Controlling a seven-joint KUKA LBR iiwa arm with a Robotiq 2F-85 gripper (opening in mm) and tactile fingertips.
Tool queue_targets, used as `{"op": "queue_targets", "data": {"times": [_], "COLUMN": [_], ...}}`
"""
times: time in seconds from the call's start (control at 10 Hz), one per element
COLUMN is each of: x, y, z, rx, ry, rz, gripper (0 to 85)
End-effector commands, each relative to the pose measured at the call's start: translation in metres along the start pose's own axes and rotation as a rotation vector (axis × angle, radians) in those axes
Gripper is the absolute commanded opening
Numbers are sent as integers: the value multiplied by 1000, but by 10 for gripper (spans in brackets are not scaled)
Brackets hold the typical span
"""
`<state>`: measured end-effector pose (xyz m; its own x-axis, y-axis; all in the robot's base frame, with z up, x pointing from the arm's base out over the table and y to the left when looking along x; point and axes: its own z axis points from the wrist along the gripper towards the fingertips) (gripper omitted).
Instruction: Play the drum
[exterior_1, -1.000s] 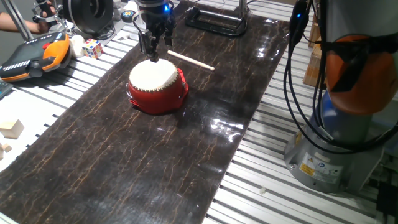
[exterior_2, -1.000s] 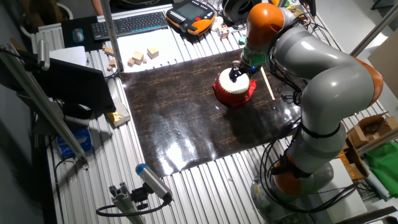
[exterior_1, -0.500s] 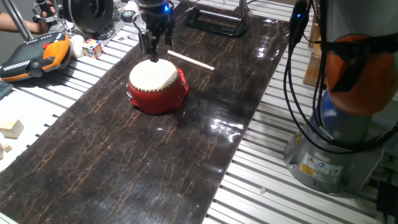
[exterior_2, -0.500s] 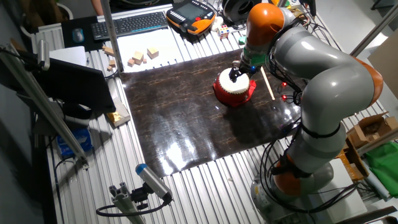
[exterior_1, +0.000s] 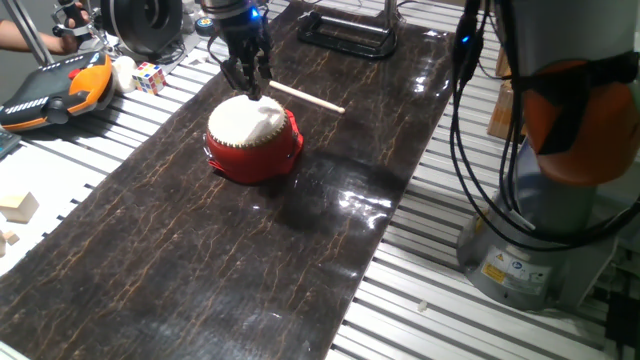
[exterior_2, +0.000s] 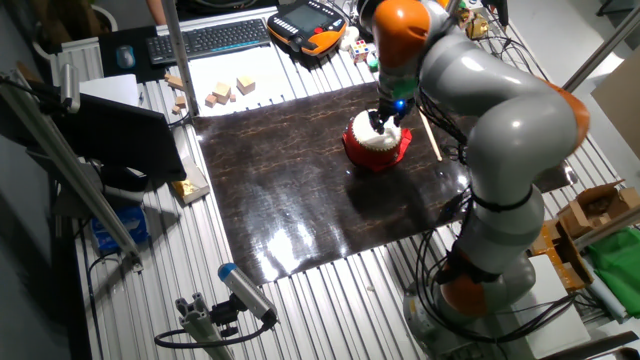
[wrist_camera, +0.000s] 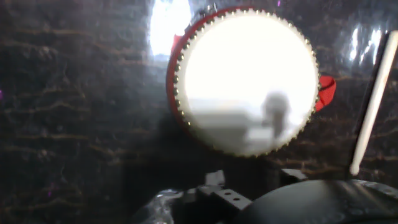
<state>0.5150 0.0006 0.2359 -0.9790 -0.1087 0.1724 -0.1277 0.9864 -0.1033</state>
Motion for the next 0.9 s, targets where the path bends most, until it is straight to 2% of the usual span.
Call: {"op": "queue_targets", "data": {"times": [0.0, 0.4, 0.8], "x": [0, 0, 0], "y": [0, 0, 0], "z": [0, 0, 0], "rx": [0, -1, 2], "ry": [52, 50, 36], "rz": [-6, -8, 78], "gripper": [10, 10, 10]}}
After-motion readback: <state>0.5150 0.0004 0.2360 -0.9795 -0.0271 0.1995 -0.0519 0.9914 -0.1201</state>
